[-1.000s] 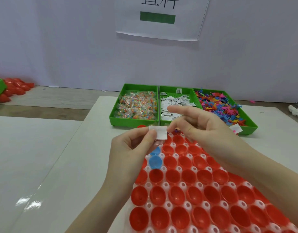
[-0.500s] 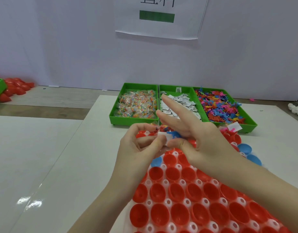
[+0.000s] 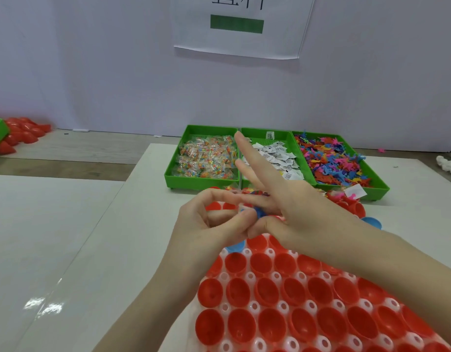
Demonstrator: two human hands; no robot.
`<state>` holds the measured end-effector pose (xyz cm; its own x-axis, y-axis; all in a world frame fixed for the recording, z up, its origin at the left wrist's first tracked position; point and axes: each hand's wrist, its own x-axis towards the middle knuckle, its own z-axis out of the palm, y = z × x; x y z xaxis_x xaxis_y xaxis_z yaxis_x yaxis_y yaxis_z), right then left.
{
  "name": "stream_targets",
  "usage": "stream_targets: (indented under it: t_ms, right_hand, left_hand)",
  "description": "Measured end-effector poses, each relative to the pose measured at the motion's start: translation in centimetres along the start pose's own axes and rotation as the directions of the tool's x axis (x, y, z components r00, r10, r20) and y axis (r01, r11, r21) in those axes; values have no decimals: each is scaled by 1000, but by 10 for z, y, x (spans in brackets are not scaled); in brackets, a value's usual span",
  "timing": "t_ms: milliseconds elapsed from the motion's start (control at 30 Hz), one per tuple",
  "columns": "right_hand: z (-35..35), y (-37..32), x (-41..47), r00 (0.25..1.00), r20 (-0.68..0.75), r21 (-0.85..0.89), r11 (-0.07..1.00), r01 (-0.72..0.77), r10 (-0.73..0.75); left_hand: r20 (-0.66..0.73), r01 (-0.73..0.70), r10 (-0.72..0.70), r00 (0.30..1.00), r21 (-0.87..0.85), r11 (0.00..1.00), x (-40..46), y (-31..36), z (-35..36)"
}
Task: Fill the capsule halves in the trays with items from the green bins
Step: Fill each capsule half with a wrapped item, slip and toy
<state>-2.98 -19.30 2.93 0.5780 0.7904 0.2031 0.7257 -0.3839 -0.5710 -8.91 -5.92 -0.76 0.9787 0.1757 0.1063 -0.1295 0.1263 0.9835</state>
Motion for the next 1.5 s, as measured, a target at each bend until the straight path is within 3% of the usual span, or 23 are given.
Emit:
stream_targets:
  t_ms: [67, 167, 267, 367, 533, 667, 800, 967, 1033, 1200, 1333, 1500]
  right_hand:
    - [1, 0, 5, 993, -110, 65, 997, 41, -34]
    - [-1, 3, 17, 961, -256, 344, 939, -12, 106]
    - [-1, 1, 31, 960, -175, 438, 891, -122, 217]
    - [3, 0, 42, 952, -74, 628, 755, -187, 298]
    - [6, 1, 59, 939, 21, 682, 682, -265, 343]
    - [8, 8, 63, 918, 80, 671, 660, -337, 388]
    - [15, 23, 61, 876, 70, 572, 700, -427, 477]
    - [25, 33, 59, 913, -4, 201, 894, -399, 409]
    - [29, 33, 60, 942, -19, 41, 942, -334, 335]
    - [37, 26, 62, 985, 17, -154, 974, -168, 172]
    - [42, 23, 65, 987, 105, -229, 969, -92, 119]
    - [49, 25, 63, 988, 110, -274, 959, -76, 110]
  left_hand:
    - [-77, -31, 26, 997, -57, 998, 2, 0, 0]
    - [-210, -144, 110, 971, -150, 978, 6, 2, -6]
    - [-293, -239, 194, 936, -125, 963, 9, 0, -10]
    - [-323, -253, 197, 926, -142, 957, 12, -7, -12]
    - [-370, -241, 218, 903, -17, 970, 20, -16, -23]
    - [-297, -161, 207, 932, 174, 972, 28, -28, -33]
    - [-223, -26, 166, 961, 521, 853, 35, -40, -45]
    - [-245, 153, 10, 969, 639, 754, 40, -49, -57]
    - [-224, 176, -36, 974, 644, 744, 39, -49, -58]
    - [-227, 169, -35, 973, 606, 777, 37, -48, -56]
    - [-223, 166, -42, 974, 575, 801, 36, -47, -56]
    - [-242, 167, -47, 969, 502, 849, 36, -45, -57]
